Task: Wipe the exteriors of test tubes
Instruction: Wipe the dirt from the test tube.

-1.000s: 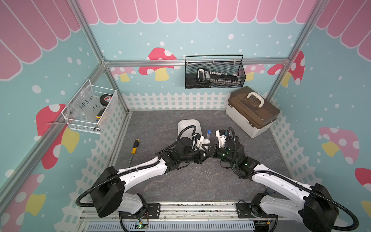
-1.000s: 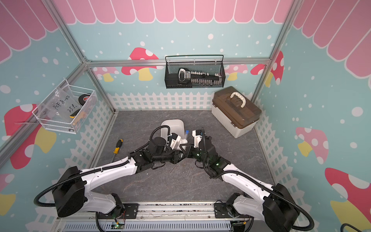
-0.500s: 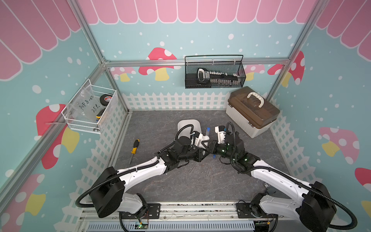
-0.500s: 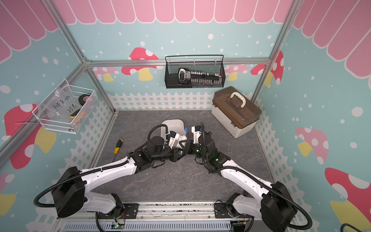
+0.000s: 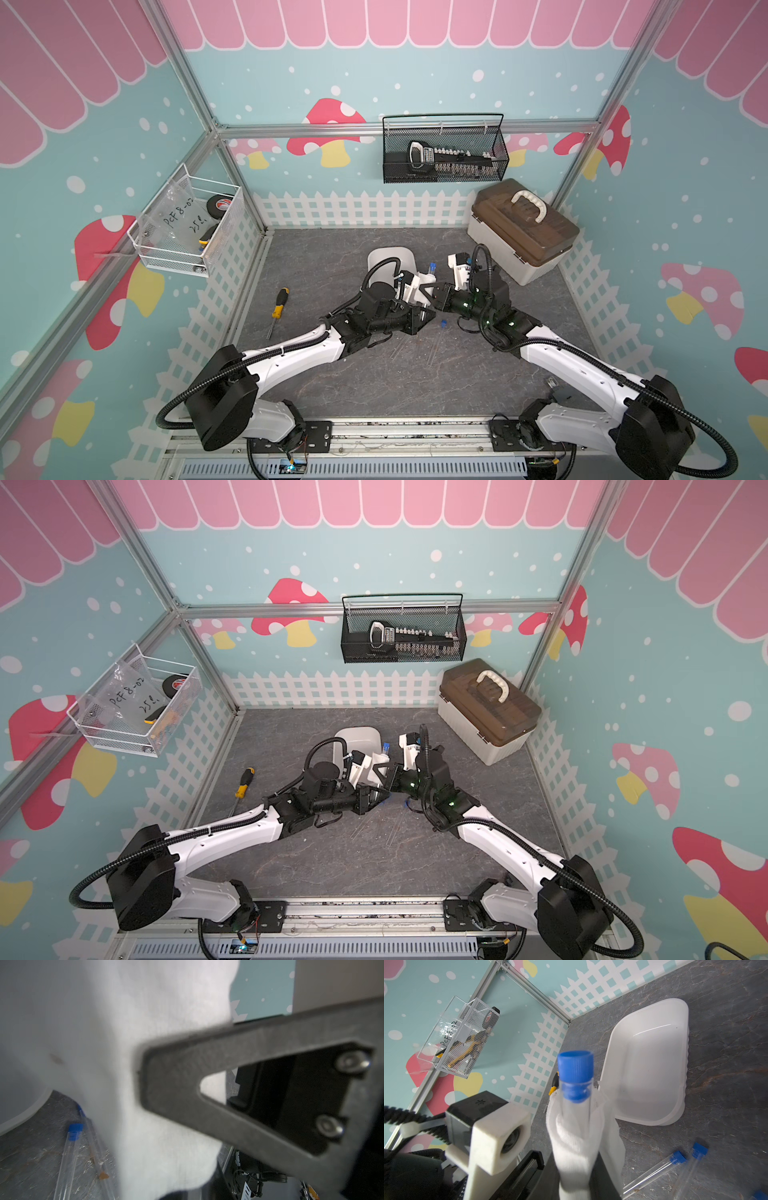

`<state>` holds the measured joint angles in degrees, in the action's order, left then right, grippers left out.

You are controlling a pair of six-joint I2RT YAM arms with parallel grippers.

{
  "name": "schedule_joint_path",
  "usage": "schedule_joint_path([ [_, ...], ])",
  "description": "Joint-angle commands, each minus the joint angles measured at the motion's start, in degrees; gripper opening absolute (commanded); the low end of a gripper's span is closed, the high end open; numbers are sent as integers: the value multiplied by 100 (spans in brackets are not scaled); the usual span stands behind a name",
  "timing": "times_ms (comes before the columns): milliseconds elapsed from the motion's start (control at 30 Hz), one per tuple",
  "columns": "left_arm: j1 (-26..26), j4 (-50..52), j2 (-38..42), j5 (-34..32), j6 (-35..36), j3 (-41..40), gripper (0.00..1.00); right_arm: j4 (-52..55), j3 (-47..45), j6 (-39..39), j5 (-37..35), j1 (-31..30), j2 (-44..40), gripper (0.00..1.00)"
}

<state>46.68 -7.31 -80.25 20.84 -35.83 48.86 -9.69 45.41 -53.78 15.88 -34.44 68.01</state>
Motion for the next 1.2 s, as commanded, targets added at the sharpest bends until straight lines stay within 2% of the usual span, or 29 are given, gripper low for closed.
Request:
schedule_joint_path([
  [0, 26, 327, 140, 124, -152, -175, 9, -200, 320, 183, -572, 288, 21, 17],
  [300, 29, 288, 144, 105, -183, -167, 9, -209, 401, 229, -491, 334, 118, 18],
  [433, 27, 258, 154, 122, -213, -125, 9, -214, 261, 23, -284, 315, 94, 17],
  [533, 18, 255, 159, 62, -205, -55, 9, -231, 18, -131, -216, 93, -7, 17],
  [667, 2, 257, 121, 13, -174, 7, 10, -222, -349, -327, -507, -300, -220, 17],
  [767, 3, 281, 61, 64, -178, 27, 9, -310, -598, -447, -656, -356, -313, 17],
  [933, -1, 298, 46, 135, -178, -7, 9, -253, -431, -251, -880, -273, -303, 19],
  [1167, 6, 300, 132, 181, -185, -129, 9, -237, 243, 4, -512, 250, 105, 20],
])
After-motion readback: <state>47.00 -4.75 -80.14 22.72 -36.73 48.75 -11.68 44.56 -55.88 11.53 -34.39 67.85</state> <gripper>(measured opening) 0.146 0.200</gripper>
